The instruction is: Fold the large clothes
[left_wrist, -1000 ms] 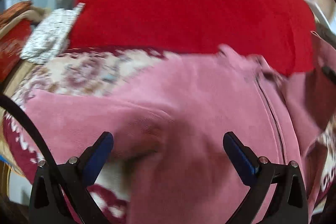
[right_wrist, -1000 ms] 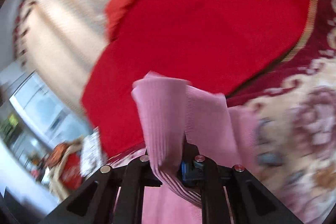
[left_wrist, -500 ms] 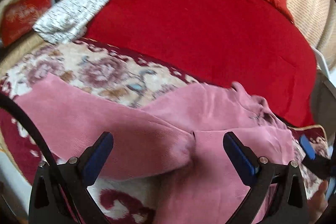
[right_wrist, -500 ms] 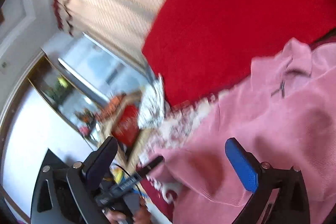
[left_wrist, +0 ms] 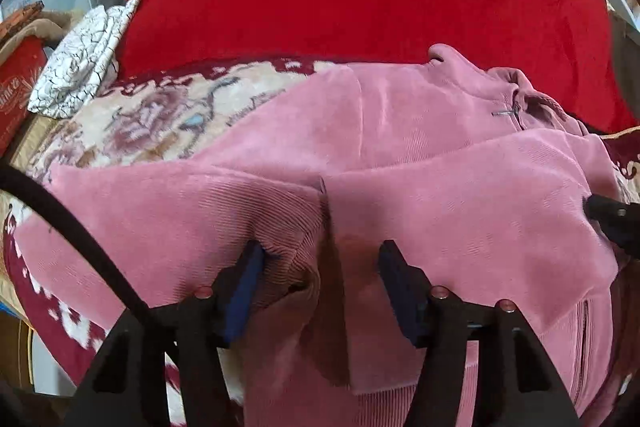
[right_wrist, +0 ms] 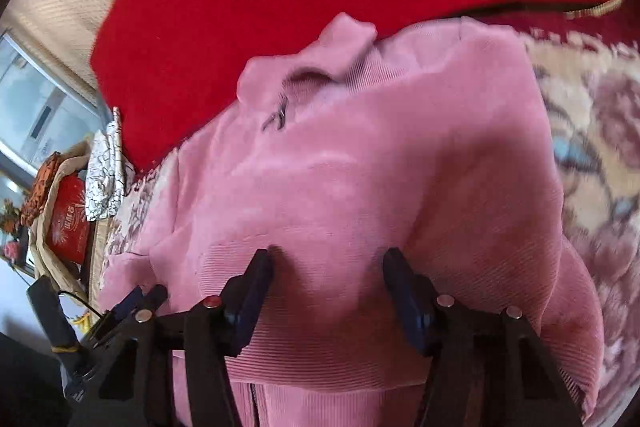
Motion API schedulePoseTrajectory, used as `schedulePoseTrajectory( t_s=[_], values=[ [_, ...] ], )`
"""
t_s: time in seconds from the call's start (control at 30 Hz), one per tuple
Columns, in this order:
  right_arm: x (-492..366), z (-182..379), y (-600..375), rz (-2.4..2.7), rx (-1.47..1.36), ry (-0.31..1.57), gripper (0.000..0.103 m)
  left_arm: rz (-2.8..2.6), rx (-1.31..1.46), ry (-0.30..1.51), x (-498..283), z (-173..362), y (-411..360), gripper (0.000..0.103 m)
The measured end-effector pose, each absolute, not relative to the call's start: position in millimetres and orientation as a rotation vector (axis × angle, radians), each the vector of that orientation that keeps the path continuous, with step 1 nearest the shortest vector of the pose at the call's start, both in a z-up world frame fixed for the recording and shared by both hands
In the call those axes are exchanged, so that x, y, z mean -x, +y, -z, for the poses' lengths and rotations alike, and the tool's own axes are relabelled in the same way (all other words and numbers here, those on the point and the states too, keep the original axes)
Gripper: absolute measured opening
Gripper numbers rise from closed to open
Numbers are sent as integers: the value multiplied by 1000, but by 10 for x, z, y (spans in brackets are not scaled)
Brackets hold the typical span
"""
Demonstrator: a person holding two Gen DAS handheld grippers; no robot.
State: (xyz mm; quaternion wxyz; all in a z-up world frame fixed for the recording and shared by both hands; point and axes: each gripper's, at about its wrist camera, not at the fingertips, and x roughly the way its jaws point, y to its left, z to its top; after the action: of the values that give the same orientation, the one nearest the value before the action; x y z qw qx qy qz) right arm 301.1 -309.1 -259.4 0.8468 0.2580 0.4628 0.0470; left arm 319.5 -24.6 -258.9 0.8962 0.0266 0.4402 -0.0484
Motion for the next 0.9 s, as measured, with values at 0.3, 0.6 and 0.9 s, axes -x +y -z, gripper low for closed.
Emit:
schedulePoseTrajectory(
  t_s=[0.3, 0.6, 0.9],
  values=[
    [-2770, 2153, -2975, -196, -528, 776, 68, -259, 257, 690, -2865, 2052, 1298, 90],
    [-2775, 2126, -2741, -242, -449, 781, 68, -369, 840, 762, -2739, 2669, 2881, 90],
    [-2767, 2164, -2880, -212, -476, 782, 68, -227, 820, 760, -3197, 2801, 2919, 4]
  ],
)
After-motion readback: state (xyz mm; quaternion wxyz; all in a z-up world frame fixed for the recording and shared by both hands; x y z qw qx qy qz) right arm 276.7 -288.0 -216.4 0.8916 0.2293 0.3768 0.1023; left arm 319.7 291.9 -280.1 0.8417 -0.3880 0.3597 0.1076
